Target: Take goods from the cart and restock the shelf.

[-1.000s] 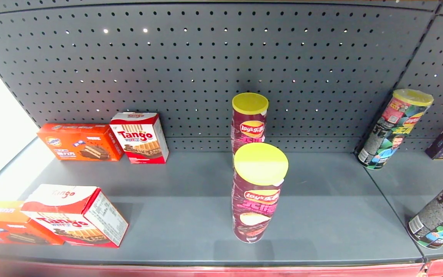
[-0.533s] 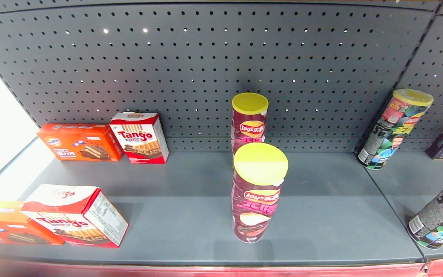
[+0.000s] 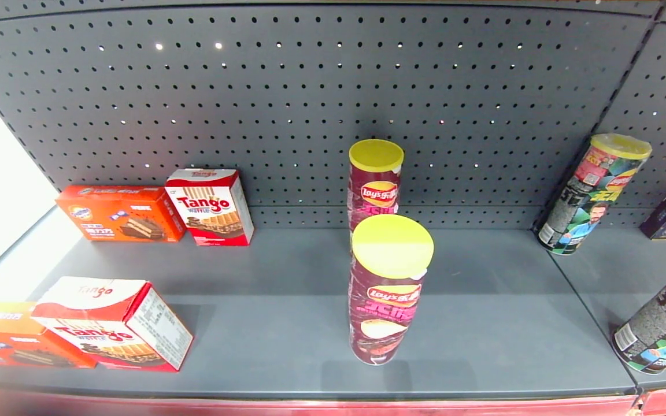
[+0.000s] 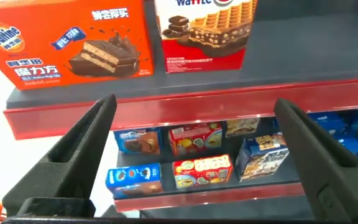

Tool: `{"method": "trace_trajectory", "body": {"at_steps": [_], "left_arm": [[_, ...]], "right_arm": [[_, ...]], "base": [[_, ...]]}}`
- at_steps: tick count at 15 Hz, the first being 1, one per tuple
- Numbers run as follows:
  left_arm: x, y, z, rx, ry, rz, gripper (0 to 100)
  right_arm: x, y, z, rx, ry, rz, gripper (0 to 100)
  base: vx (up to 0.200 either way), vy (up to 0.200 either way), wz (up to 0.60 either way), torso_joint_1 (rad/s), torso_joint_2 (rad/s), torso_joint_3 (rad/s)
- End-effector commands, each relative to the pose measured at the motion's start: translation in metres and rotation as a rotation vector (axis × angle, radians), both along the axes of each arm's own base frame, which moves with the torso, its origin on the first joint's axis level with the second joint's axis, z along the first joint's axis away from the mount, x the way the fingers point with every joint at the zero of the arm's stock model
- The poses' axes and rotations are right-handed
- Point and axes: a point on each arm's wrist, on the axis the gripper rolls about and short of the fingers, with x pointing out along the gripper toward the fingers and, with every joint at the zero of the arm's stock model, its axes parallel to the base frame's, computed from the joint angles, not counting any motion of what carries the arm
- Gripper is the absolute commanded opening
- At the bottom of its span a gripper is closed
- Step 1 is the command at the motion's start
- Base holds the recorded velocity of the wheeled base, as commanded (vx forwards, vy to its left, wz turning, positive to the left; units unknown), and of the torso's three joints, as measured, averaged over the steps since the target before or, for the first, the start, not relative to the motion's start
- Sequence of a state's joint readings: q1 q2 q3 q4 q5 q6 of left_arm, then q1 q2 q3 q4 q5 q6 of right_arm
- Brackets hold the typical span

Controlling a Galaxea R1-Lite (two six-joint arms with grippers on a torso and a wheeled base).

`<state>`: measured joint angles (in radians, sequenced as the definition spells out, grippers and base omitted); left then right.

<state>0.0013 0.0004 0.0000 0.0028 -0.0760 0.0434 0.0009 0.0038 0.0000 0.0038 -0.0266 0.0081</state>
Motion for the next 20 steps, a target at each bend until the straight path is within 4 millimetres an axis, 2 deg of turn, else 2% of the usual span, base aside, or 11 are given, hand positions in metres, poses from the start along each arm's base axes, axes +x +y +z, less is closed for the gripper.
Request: {"method": "trace_trajectory", "body": {"at_steps": [1,4,20], "left_arm": [[0.0,0.0001,0.0,-0.005,0.0,0.007,100],[0.0,0.0003,0.0,-0.007,0.0,0.013,100],[0.0,0.0007,0.0,-0.01,0.0,0.033,100]], "right_arm": [[0.0002,0.0,0.0001,0.0,0.002,0.0,100],[0.0002,0.0,0.0001,0.0,0.002,0.003,100],[0.0001,0.0,0.0001,0.0,0.0,0.003,100]], "base": [[0.0,0.0,0.0,0.0,0.0,0.0],[-0.133,0.0,0.0,0.002,0.0,0.003],[0.0,0.0,0.0,0.0,0.0,0.0]]}}
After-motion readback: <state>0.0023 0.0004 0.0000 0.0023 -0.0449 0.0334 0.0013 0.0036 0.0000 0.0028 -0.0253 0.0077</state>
